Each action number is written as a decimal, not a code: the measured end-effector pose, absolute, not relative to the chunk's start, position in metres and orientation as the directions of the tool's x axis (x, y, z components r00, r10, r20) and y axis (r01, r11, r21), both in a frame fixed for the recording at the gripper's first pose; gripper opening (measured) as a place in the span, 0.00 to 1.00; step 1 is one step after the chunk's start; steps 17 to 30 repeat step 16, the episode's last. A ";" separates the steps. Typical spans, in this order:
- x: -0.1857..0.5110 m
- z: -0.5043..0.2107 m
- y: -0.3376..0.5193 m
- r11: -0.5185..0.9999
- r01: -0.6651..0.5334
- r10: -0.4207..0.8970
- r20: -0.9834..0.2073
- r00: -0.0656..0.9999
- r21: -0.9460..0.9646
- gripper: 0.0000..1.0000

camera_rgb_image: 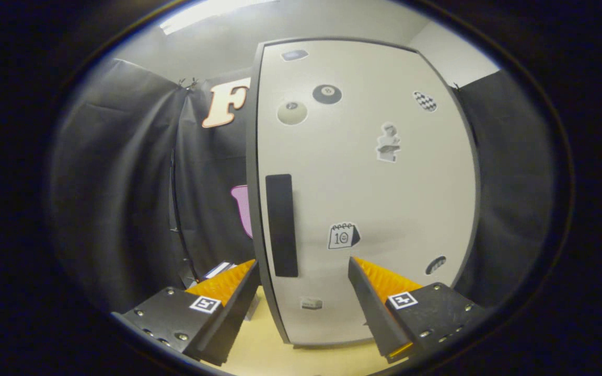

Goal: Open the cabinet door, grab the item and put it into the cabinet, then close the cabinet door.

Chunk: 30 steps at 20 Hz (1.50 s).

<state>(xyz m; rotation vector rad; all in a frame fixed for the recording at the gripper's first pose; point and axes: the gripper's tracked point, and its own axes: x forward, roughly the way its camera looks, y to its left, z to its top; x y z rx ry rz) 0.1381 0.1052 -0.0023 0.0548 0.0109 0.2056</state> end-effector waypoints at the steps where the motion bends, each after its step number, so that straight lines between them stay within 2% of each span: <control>1: 0.121 -0.002 0.096 0.981 -0.188 0.189 -0.014 0.982 0.050 1.00; 9: 0.002 -0.004 0.036 0.996 -0.082 0.084 -0.043 0.996 0.028 1.00; 16: -0.053 0.012 -0.007 0.997 -0.016 0.018 -0.021 1.000 0.079 1.00; 30: -0.053 0.012 -0.007 0.997 -0.016 0.018 -0.021 1.000 0.079 1.00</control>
